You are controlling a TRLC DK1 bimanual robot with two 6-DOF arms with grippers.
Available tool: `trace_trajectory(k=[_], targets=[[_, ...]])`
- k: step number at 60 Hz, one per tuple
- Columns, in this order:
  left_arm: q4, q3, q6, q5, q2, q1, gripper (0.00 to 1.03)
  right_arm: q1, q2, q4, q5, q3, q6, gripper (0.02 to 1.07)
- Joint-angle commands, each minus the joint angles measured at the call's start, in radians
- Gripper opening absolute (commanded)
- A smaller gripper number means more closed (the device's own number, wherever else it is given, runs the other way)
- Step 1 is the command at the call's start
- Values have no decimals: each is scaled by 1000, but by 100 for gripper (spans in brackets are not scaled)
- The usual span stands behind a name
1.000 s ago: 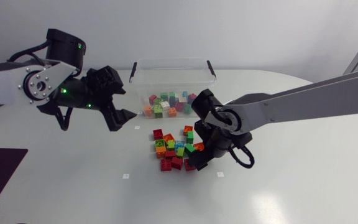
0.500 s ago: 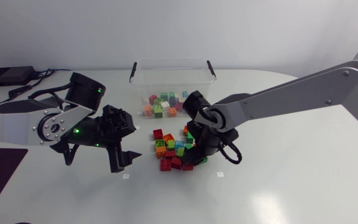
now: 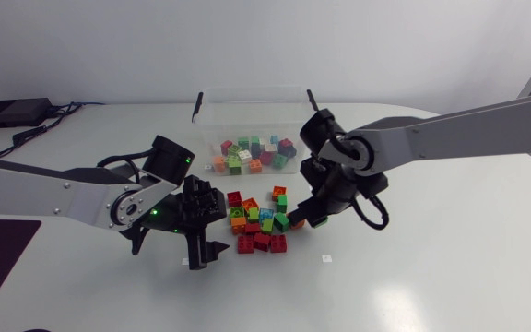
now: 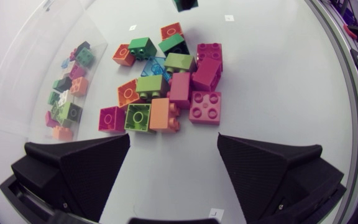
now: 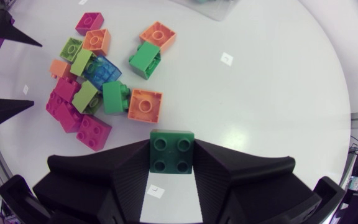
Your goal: Place the duplo bricks in the container
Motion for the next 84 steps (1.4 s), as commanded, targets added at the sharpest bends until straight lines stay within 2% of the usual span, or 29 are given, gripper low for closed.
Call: trace_trajectory(k=[1, 9, 17, 22, 30, 33, 49, 52, 54, 73, 84], targets=[[11, -20, 18, -6, 29, -15, 96, -22, -48, -32, -4, 21, -26, 42], [59, -13, 22, -1, 69, -28, 96, -52, -82, -63, -22, 64, -35, 42], [88, 6, 27, 4, 107, -31, 91, -68, -96, -80, -33, 100, -45, 42], [105, 24, 39, 4, 138, -31, 85, -73, -96, -88, -37, 116, -48, 42], [105, 53, 42, 27, 147, -23, 60, -82, -94, -100, -42, 136, -57, 42], [103, 58, 42, 37, 147, -23, 56, -85, -93, -103, -45, 140, -58, 42], [59, 32, 68, 90, 100, -25, 54, -98, -94, -121, -53, 163, -65, 42], [62, 41, 68, 90, 112, -23, 41, -99, -96, -124, -53, 174, -65, 42], [63, 55, 64, 91, 127, -23, 37, -99, -96, -134, -54, 185, -65, 42], [63, 109, 41, 90, 207, -22, 35, -101, -96, -175, -77, 306, -65, 42], [0, 102, 59, 83, 190, -19, 32, -101, -65, -161, -88, 426, -55, 42]])
